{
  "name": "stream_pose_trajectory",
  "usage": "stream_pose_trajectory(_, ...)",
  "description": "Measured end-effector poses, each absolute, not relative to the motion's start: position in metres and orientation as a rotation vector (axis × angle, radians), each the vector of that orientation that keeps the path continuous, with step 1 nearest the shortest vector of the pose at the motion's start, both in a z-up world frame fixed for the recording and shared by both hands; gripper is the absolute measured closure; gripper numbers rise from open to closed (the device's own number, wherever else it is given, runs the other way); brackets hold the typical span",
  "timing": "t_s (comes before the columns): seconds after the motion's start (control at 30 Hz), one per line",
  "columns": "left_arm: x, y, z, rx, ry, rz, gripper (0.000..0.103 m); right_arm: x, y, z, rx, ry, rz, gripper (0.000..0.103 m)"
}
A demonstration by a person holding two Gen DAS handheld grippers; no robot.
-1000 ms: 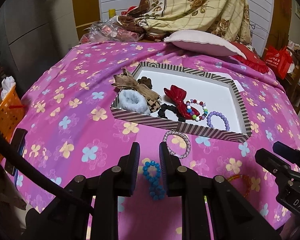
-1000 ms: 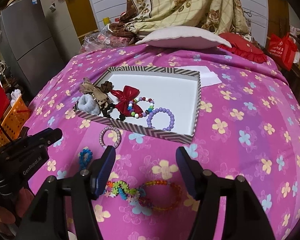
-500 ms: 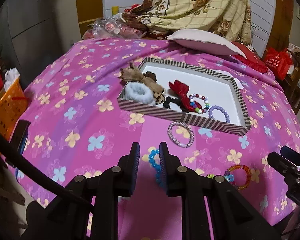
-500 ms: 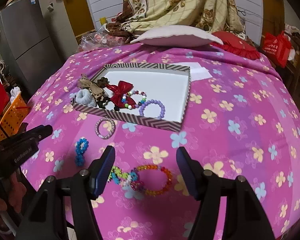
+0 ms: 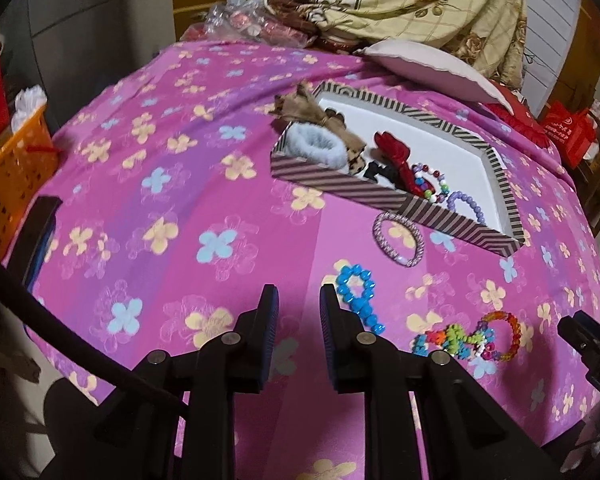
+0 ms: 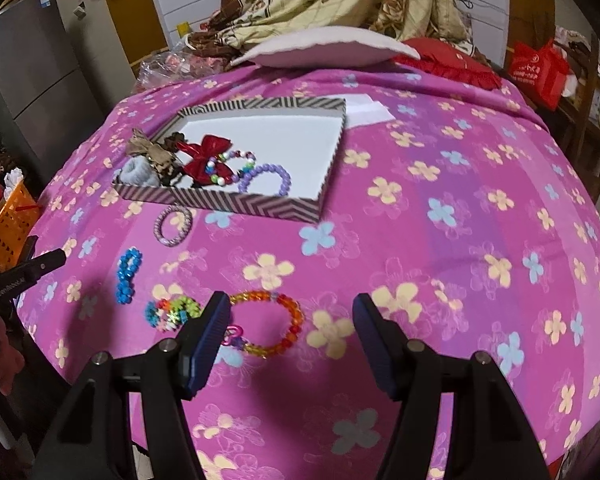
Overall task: Organize jewelry
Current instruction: 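Move both open tools back to the remaining bracelets on the bed cover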
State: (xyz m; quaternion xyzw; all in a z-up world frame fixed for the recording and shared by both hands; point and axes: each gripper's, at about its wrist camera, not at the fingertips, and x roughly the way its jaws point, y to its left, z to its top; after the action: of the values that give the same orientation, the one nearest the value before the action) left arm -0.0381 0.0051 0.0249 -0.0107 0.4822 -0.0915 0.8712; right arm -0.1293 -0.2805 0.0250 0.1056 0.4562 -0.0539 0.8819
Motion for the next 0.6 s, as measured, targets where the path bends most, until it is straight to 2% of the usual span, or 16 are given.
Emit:
stream_pose_trajectory(0.4,-0.026,-0.002,0.001,-0.104,1.114,-0.243,0.061,-0.124,-0.279,0.008,0.222,0.988,-0.097,0.036)
stream_pose_trajectory(0.6,-0.018,-0.015,-0.010,-0.091,1.146,-0.245,0.060,-0.121,-0.288,0.002,0.235,0.998,-0.105,0.036)
